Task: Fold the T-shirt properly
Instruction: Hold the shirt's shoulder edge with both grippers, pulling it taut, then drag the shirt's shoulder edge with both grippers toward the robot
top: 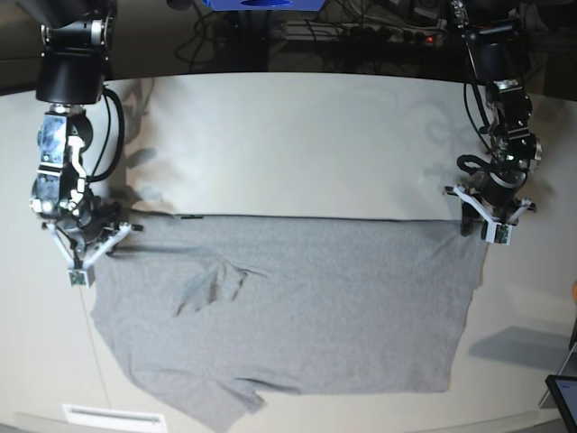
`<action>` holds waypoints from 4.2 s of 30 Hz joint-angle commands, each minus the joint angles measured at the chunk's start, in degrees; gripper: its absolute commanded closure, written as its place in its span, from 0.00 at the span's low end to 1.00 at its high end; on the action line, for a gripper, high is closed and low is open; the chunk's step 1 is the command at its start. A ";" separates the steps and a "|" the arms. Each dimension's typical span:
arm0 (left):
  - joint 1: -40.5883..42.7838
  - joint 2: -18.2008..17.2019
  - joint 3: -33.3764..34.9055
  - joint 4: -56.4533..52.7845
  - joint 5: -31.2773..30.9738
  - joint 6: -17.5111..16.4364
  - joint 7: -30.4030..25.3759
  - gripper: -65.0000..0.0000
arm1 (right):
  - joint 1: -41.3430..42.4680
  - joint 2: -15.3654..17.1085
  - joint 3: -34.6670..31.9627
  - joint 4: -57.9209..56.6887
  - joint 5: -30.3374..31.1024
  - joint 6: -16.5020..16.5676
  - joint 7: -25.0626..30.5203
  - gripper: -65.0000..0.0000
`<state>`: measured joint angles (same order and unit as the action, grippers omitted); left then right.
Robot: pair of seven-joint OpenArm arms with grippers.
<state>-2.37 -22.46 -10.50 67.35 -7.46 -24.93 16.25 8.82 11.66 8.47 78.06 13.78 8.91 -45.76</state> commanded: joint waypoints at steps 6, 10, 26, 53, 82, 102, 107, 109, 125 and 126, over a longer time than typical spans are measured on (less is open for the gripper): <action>-0.66 -2.29 -0.35 0.74 0.04 0.36 -1.17 0.63 | 1.77 2.45 -4.21 -2.68 -0.02 -0.34 3.34 0.97; -0.66 -2.29 -0.35 0.74 0.04 0.36 -1.17 0.63 | 1.77 2.54 -4.47 -2.85 -0.02 -0.34 4.83 0.98; -0.66 -2.29 -0.35 0.74 0.04 0.36 -1.09 0.63 | 2.65 2.71 -4.38 -2.41 -0.02 -0.60 4.57 0.98; 0.83 -2.11 -0.71 6.54 -0.67 0.36 -1.09 0.63 | -2.53 -0.28 -1.57 17.45 -12.95 -0.60 5.01 0.61; -6.11 5.01 -2.46 2.67 0.04 0.36 3.57 0.63 | -7.81 -7.22 -1.22 8.14 -12.95 -0.69 17.49 0.61; 5.76 3.25 -2.55 9.70 -0.05 0.36 9.20 0.63 | -13.96 -7.13 -1.22 8.22 -13.03 -0.69 17.41 0.61; 9.27 3.25 -2.90 12.78 -0.05 0.36 9.20 0.63 | -16.78 -7.13 -1.13 9.63 -13.03 -0.69 17.41 0.61; 11.03 3.51 -4.84 14.45 -0.05 0.36 9.20 0.63 | -18.36 -7.13 -1.13 11.48 -13.03 -0.69 17.41 0.61; 24.13 3.78 -5.89 25.79 -0.05 0.36 9.20 0.63 | -30.40 -7.57 -0.95 21.67 -13.03 -0.69 17.41 0.61; 24.92 3.86 -5.89 26.32 -0.05 0.36 9.20 0.63 | -31.19 -7.57 -0.51 22.11 -13.03 -0.69 17.41 0.61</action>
<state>22.37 -18.06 -16.10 92.95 -7.62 -24.45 25.28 -22.04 3.86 7.57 99.59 1.26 8.34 -27.09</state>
